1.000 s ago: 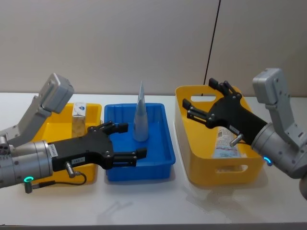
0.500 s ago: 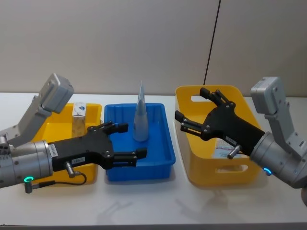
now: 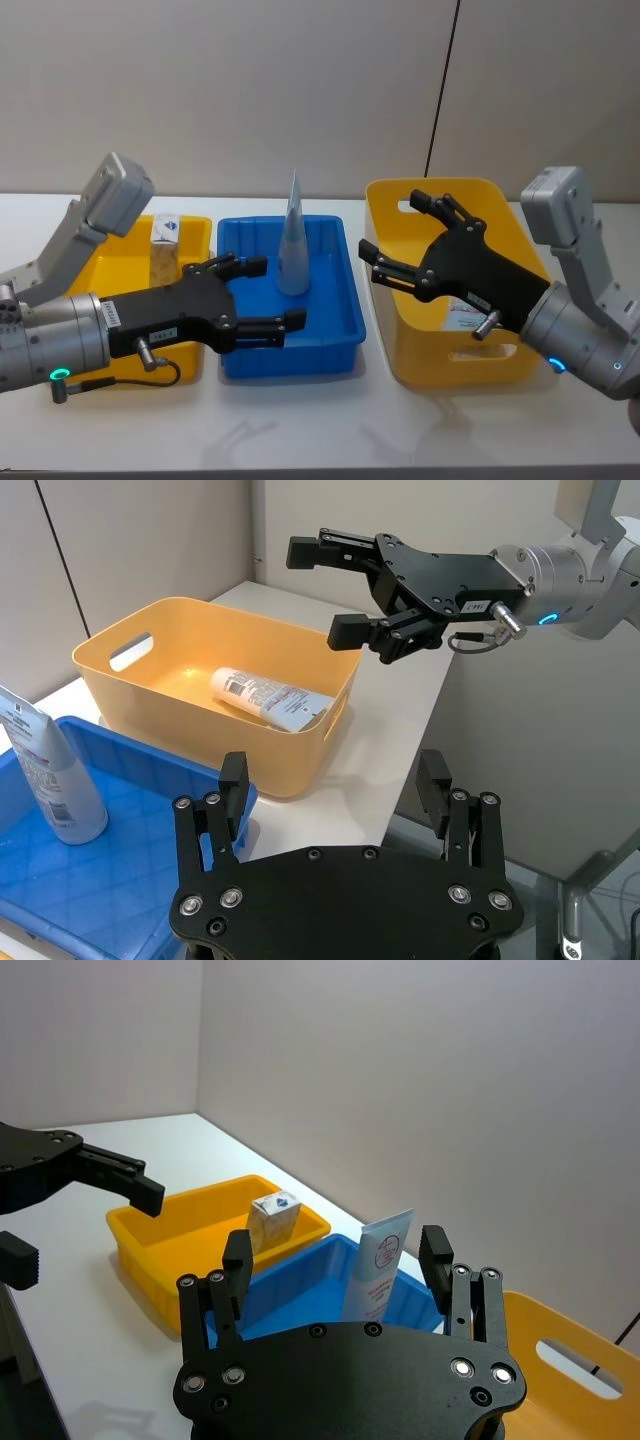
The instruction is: Bimanual collaborative sorting of washing and personal care products
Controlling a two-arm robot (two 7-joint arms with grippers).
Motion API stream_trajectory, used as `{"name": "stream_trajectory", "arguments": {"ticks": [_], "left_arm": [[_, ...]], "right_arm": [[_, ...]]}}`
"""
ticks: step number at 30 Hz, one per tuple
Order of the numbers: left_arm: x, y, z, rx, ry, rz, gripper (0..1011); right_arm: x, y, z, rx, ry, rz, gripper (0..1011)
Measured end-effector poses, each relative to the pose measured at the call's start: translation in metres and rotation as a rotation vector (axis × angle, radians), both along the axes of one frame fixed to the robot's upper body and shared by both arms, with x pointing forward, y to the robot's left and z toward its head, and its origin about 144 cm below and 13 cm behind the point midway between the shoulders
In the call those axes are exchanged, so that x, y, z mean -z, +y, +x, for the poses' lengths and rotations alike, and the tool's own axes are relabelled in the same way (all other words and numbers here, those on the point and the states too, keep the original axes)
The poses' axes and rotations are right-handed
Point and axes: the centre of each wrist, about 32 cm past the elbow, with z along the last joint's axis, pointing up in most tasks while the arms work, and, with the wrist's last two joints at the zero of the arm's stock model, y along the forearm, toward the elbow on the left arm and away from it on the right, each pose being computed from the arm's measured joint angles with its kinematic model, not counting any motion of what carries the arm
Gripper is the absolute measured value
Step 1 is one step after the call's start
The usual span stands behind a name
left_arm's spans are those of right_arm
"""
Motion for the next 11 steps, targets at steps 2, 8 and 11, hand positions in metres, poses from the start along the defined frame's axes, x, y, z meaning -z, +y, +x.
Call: {"name": "stream_trajectory", "arguments": {"ticks": [2,8,11], "left_arm": [[0.0000,0.0000,0.0000,0.000,0.000,0.000,1001],[0.0000,0.0000,0.0000,0.000,0.000,0.000,1001],[0.0000,0.0000,0.0000,0.000,0.000,0.000,1001]], "right_arm": [[-0.0001,0.0001,-0.0003,-0.002,0.000,0.000,1002],[-0.0001,0.0003,-0.0011,-0.006,0.001,0.000,1002],[-0.0001,0.0004,-0.0013,-0.007,0.002,0.000,1002]]}}
